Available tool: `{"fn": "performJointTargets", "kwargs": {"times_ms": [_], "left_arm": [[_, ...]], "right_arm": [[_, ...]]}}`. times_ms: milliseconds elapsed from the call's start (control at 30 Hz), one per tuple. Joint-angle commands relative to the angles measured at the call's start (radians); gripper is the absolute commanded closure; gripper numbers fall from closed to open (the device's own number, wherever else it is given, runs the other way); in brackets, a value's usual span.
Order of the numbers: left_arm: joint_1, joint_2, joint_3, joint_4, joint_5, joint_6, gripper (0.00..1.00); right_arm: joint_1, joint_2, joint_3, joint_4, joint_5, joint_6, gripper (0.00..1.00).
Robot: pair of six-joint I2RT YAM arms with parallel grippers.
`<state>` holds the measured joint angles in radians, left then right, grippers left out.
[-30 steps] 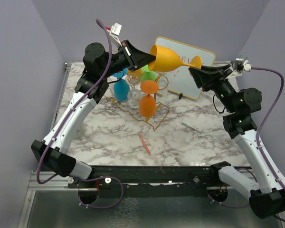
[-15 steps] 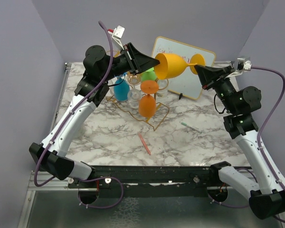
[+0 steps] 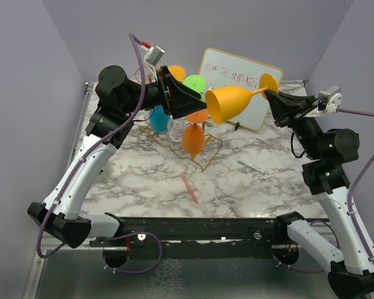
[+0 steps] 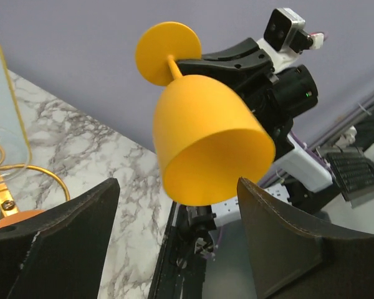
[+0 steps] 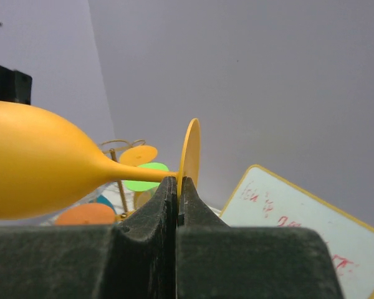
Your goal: Place the wine glass upside down on the wine glass rack
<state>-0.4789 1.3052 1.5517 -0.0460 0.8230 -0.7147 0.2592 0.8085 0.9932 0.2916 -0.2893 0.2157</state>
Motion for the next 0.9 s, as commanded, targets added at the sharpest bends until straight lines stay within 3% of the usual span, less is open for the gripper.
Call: {"fn": "performJointTargets", "kwargs": {"times_ms": [0, 167, 333, 533, 767, 867], "left_arm": [[0.003, -0.024, 0.028, 0.042, 0.184, 0.065, 0.22], [0.003, -0.028, 0.053, 0.102, 0.229, 0.068, 0.2], [0.002, 0.008, 0.079, 0.215, 0.192, -0.069, 0.18], [-0.065, 0.082, 0.08, 0.235, 0.003, -0.116, 0.12], [-0.174, 0.249, 0.174, 0.199, -0.14, -0.323, 0.16], [-0.201, 0.272, 0.172, 0.175, -0.263, -0.431, 0.2]], "right_arm": [[0.003, -0.058, -0.023, -0.023, -0.1, -0.318, 0.99], [0.003, -0.139, -0.05, -0.038, -0.064, -0.524, 0.99], [0.003, -0.162, -0.036, -0.152, -0.158, -0.734, 0.99], [0.004, -0.169, -0.032, -0.263, -0.318, -0.9, 0.99], [0.003, -0.164, -0.011, -0.402, -0.408, -1.007, 0.99], [0.003, -0.166, -0.005, -0.43, -0.416, -1.031, 0.99]]}}
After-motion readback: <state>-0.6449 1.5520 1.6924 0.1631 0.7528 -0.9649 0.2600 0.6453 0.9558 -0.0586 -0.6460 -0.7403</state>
